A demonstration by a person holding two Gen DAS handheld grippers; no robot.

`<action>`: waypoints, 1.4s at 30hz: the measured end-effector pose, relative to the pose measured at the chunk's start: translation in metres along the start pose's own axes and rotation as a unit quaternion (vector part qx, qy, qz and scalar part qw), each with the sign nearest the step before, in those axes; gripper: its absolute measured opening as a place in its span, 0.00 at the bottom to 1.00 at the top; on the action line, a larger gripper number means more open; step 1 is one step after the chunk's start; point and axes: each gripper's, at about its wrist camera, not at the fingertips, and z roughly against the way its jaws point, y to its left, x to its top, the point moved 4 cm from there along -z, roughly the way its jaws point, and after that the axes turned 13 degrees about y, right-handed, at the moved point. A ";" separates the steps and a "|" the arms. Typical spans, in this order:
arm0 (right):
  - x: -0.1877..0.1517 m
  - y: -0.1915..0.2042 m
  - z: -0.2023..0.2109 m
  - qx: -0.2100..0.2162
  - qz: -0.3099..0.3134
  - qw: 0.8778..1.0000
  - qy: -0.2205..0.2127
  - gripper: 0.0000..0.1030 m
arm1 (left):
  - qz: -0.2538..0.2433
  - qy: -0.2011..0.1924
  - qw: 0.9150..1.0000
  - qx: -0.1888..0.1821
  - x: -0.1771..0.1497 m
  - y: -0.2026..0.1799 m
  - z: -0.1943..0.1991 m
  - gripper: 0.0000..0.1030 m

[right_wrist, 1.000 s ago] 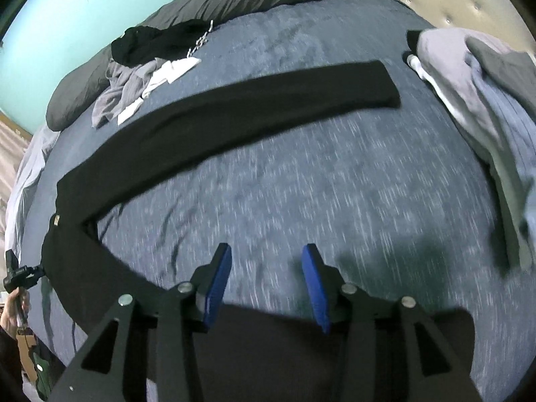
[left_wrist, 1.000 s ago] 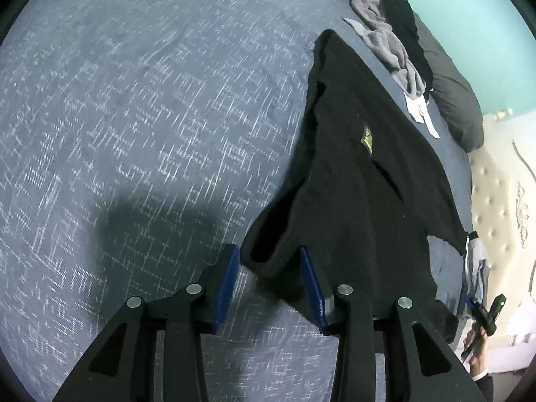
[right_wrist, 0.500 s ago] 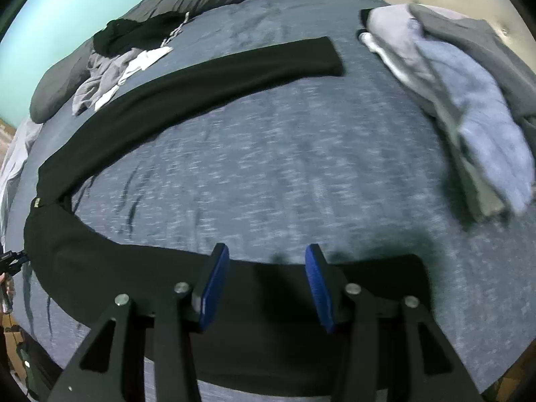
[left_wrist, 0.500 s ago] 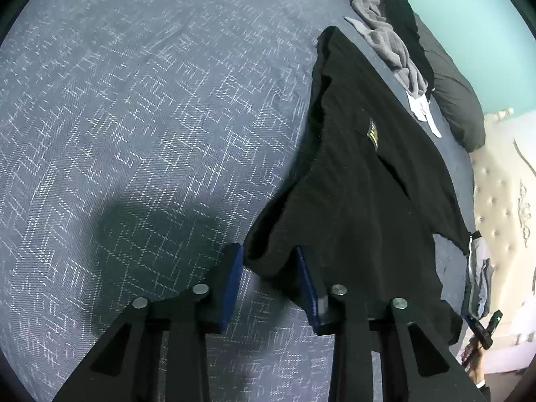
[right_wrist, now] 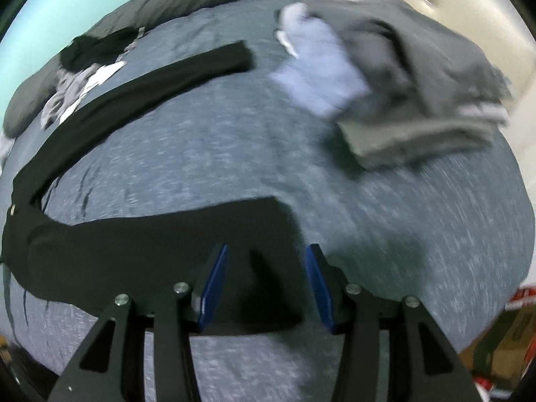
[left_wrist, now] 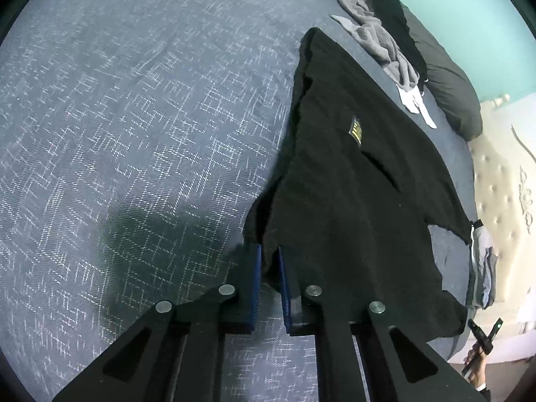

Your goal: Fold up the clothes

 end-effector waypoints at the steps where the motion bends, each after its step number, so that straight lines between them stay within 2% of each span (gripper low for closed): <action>1: -0.001 -0.002 -0.001 0.005 -0.003 1.000 0.003 0.48 | 0.000 0.000 1.000 0.001 0.000 0.000 0.000 0.10; 7: -0.005 -0.008 -0.017 0.025 -0.011 0.999 0.025 0.47 | 0.005 0.002 1.000 0.001 -0.003 0.002 0.003 0.10; 8: -0.007 -0.006 -0.019 0.028 -0.006 0.999 0.024 0.38 | 0.007 0.002 1.000 0.000 -0.004 0.004 0.004 0.11; 9: -0.008 -0.004 -0.020 0.031 0.003 0.999 0.024 0.24 | 0.009 0.002 1.000 -0.001 -0.004 0.006 0.005 0.11; 10: -0.009 -0.002 -0.021 0.027 0.011 0.999 0.026 0.20 | 0.011 0.003 1.000 0.000 -0.004 0.007 0.005 0.11; 12: -0.009 0.001 -0.017 0.028 0.023 0.999 0.018 0.05 | 0.014 0.004 1.000 0.000 -0.005 0.010 0.007 0.11; 18: 0.007 0.002 0.036 0.048 0.041 0.996 -0.061 0.03 | 0.016 0.005 1.000 0.010 -0.004 0.012 0.010 0.10; 24: 0.019 0.010 0.098 0.084 0.086 0.983 -0.140 0.03 | 0.019 0.004 1.000 0.012 -0.004 0.008 0.012 0.10; 28: 0.009 0.012 0.080 0.082 0.111 0.985 -0.103 0.03 | 0.022 0.004 1.000 0.012 -0.005 0.007 0.012 0.10; 33: -0.030 -0.003 0.034 0.115 0.100 0.987 -0.053 0.03 | 0.026 0.010 0.999 0.017 -0.006 0.008 0.009 0.10; 37: -0.062 -0.010 0.009 0.115 0.105 0.988 -0.013 0.03 | 0.028 0.011 0.999 0.021 -0.004 0.007 0.009 0.10; 42: -0.076 -0.033 -0.005 0.116 0.076 0.990 -0.003 0.03 | 0.032 0.014 0.999 0.026 -0.003 0.008 0.004 0.10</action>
